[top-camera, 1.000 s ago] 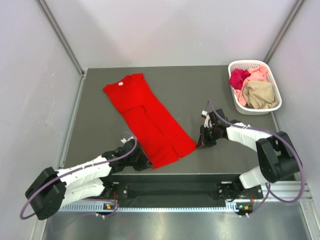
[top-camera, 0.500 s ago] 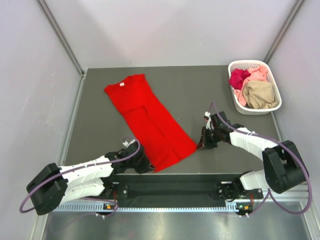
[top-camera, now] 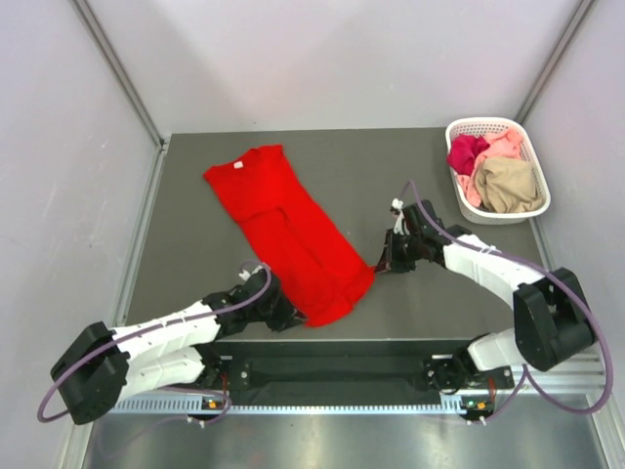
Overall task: Fold and stack the t-shirts
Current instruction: Fold the tshirt
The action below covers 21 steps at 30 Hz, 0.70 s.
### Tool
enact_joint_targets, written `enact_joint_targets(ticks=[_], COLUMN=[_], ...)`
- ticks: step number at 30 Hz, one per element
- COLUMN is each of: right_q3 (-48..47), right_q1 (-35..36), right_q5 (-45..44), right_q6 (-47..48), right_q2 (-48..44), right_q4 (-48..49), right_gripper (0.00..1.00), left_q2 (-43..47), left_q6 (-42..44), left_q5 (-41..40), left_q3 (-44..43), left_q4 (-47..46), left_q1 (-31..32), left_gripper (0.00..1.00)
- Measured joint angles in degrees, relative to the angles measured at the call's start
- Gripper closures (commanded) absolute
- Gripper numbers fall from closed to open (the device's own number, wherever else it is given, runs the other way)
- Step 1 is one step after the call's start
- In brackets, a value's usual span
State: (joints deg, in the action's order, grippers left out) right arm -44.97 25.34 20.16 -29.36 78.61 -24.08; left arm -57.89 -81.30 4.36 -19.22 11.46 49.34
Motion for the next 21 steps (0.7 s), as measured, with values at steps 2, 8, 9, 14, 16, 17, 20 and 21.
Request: enact_joint_targets(ticks=[2, 8, 9, 14, 16, 17, 20, 21], right_q3=[-1.6, -6.7, -7.6, -13.8, -17.4, -19.5, -26.3, -29.0], right_q1=[0.7, 2.3, 2.3, 2.4, 2.4, 2.4, 2.6, 2.7], right_q5=[-0.5, -2.0, -2.2, -2.8, -2.8, -2.9, -2.9, -2.8], right_q6=[-0.2, -0.3, -0.4, -0.4, -0.2, -0.2, 0.6, 1.1], right_q2=[1.7, 6.6, 7.2, 10.6, 12.4, 13.7, 17.8, 19.5], right_q4=[-0.2, -2.2, -2.4, -4.2, -5.2, -5.6, -6.4, -7.0], right_gripper=[1.0, 1.0, 1.0, 1.0, 1.0, 1.0, 1.0, 1.0], left_q2=[-0.3, -1.6, -1.6, -2.1, -3.0, -3.3, -4.4, -5.0], left_q6=[0.2, 2.4, 2.8, 5.9, 7.6, 8.1, 10.3, 11.2], left_q5=[1.1, 4.2, 5.0, 7.2, 7.9, 8.2, 9.4, 10.0], left_q3=[-1.0, -4.5, -5.0, -6.9, -7.9, -8.3, -9.3, -9.8], left_q4=[-0.2, 0.5, 0.7, 2.6, 4.0, 4.3, 5.4, 5.9], left_q1=[-2.3, -10.5, -11.8, -18.2, -20.7, -21.7, -25.9, -27.5], left_gripper=[1.0, 1.0, 1.0, 1.0, 1.0, 1.0, 1.0, 1.0])
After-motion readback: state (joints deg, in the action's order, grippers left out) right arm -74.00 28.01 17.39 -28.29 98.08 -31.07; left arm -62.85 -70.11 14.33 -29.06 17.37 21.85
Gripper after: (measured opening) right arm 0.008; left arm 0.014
